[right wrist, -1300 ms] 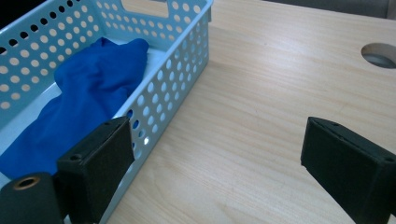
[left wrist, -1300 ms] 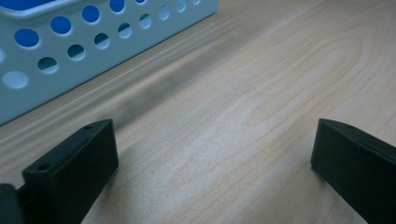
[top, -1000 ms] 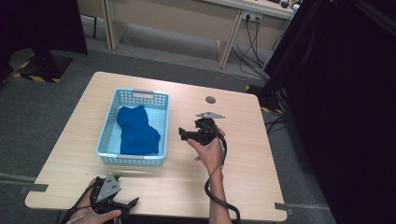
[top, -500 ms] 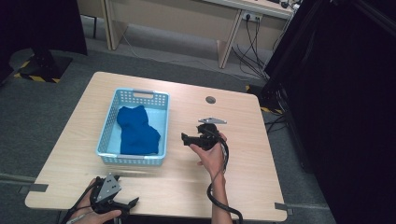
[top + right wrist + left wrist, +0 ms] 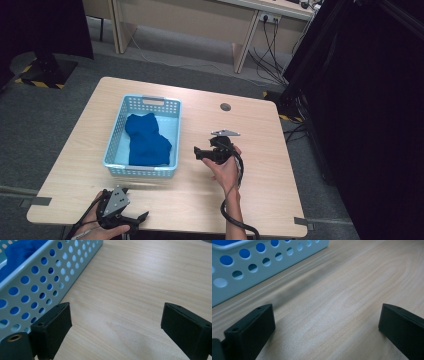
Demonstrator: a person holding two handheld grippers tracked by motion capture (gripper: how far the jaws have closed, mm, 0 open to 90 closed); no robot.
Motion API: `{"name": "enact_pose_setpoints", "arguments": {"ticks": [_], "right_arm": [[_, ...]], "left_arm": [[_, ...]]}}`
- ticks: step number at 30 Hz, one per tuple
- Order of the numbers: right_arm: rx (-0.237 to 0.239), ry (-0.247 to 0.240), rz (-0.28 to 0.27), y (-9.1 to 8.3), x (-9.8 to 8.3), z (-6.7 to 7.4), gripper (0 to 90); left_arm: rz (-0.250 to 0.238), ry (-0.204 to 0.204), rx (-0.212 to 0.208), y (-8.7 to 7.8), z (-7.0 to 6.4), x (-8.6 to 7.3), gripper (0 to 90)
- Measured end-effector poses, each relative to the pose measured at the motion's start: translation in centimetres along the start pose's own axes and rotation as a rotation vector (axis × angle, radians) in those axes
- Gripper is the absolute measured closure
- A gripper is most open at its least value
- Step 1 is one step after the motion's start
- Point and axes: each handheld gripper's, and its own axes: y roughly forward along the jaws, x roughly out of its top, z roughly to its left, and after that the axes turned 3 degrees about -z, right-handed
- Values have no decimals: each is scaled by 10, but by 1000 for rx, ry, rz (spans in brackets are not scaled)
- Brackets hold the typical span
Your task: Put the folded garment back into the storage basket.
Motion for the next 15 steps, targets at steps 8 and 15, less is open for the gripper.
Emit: {"name": "enact_pose_setpoints", "arguments": {"ticks": [8, 15], "right_arm": [[-15, -3, 25, 7, -9, -3, 105], [-27, -9, 39, 11, -17, -4, 106]], "left_arm": [[0, 0, 0, 0, 0, 0, 0], [0, 0, 0, 0, 0, 0, 0]]}}
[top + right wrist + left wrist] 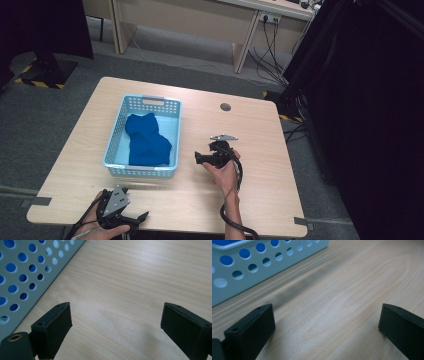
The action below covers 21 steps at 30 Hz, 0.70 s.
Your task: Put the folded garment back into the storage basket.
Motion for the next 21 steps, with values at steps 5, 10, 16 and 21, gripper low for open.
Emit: {"name": "enact_pose_setpoints", "arguments": {"ticks": [5, 10, 16, 21], "right_arm": [[-9, -3, 16, 5, -6, 1, 106], [-13, -16, 29, 11, -14, 1, 98], [-29, -30, 20, 11, -17, 2, 92], [-35, -68, 3, 14, -21, 6, 45]], "left_arm": [[0, 0, 0, 0, 0, 0, 0], [0, 0, 0, 0, 0, 0, 0], [0, 0, 1, 0, 0, 0, 0], [1, -1, 1, 0, 0, 0, 0]]}}
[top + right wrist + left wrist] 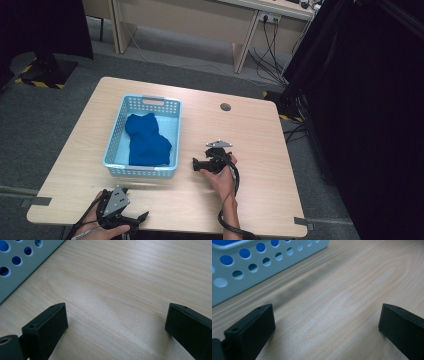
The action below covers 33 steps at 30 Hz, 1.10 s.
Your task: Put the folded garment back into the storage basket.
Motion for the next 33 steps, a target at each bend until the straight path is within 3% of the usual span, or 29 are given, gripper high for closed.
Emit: {"name": "enact_pose_setpoints", "arguments": {"ticks": [9, 33], "right_arm": [[-5, 5, -3, 0, 0, 1, 45], [0, -3, -5, -11, -11, -14, 45]], "left_arm": [[-1, -1, 0, 0, 0, 0, 0], [0, -2, 1, 0, 0, 0, 0]]}}
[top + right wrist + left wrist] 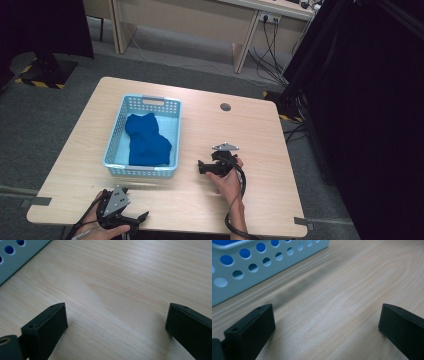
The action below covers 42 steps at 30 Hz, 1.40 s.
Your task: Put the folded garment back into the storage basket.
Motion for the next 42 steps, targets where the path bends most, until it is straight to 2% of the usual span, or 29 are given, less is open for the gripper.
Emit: {"name": "enact_pose_setpoints", "arguments": {"ticks": [19, 42], "right_arm": [[-20, 18, 0, -11, -9, -14, 44], [-28, 26, 0, -24, -21, -20, 44]], "left_arm": [[0, 0, 0, 0, 0, 0, 0], [0, 0, 1, 0, 0, 0, 0]]}}
